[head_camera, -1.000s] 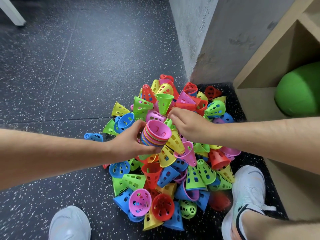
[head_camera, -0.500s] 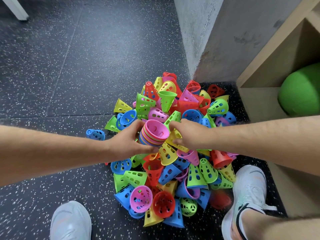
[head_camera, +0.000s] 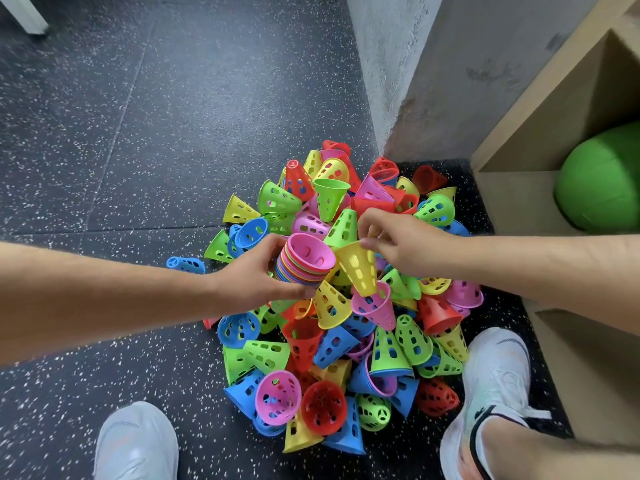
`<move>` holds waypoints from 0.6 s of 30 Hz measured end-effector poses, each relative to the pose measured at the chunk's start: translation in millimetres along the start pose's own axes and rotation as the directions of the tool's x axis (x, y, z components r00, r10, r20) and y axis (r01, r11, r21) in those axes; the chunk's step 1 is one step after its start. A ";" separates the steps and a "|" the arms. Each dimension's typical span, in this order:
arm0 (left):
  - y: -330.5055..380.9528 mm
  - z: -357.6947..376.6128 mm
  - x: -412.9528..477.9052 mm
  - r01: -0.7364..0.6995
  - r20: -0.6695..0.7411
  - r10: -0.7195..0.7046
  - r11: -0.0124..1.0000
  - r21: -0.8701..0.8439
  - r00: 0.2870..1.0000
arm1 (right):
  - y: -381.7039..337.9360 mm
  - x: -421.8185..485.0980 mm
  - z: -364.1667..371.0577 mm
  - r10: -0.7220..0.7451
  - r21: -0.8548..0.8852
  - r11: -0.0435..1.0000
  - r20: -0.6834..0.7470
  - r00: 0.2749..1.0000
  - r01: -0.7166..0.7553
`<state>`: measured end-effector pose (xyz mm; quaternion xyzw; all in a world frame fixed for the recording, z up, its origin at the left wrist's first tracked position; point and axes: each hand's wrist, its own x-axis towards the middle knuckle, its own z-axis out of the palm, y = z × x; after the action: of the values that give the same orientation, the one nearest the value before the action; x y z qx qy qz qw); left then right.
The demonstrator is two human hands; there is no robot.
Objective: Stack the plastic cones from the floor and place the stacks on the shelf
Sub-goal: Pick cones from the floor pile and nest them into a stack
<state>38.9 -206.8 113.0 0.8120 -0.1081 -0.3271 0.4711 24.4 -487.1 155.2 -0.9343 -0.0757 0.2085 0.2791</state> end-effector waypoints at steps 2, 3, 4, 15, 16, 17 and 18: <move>0.8 1.5 1.9 0.004 0.004 -0.004 1.000 -0.001 1.000 | 1.4 0.6 -5.6 -0.034 0.053 0.998 -0.038 0.999 0.036; 1.0 2.3 3.0 0.005 0.004 -0.005 1.000 -0.002 1.000 | 2.2 1.7 -8.3 -0.053 0.055 0.997 -0.071 0.996 0.057; 1.2 3.3 4.3 0.004 0.004 -0.004 1.000 -0.004 1.000 | 2.9 3.4 -10.5 -0.076 0.055 0.995 -0.117 0.990 0.083; 4.6 6.0 12.1 -0.005 -0.005 0.004 0.998 -0.069 1.000 | -19.2 13.9 -4.2 -0.106 0.249 0.945 -0.385 0.917 0.214; 3.9 5.2 12.6 -0.003 -0.003 0.003 0.998 -0.069 1.000 | -22.0 13.0 -1.8 -0.115 0.254 0.943 -0.358 0.927 0.215; 3.2 4.3 13.4 -0.005 -0.003 0.005 0.997 -0.071 1.000 | -23.1 12.6 1.1 -0.127 0.249 0.944 -0.334 0.934 0.218; 2.6 3.3 14.1 -0.007 -0.004 0.007 0.997 -0.072 1.000 | -25.2 11.1 3.5 -0.146 0.239 0.945 -0.305 0.941 0.224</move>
<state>48.0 -217.3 107.9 0.7948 -0.0982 -0.3274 0.5015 32.3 -461.6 162.7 -0.8962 -0.0942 0.0535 0.4302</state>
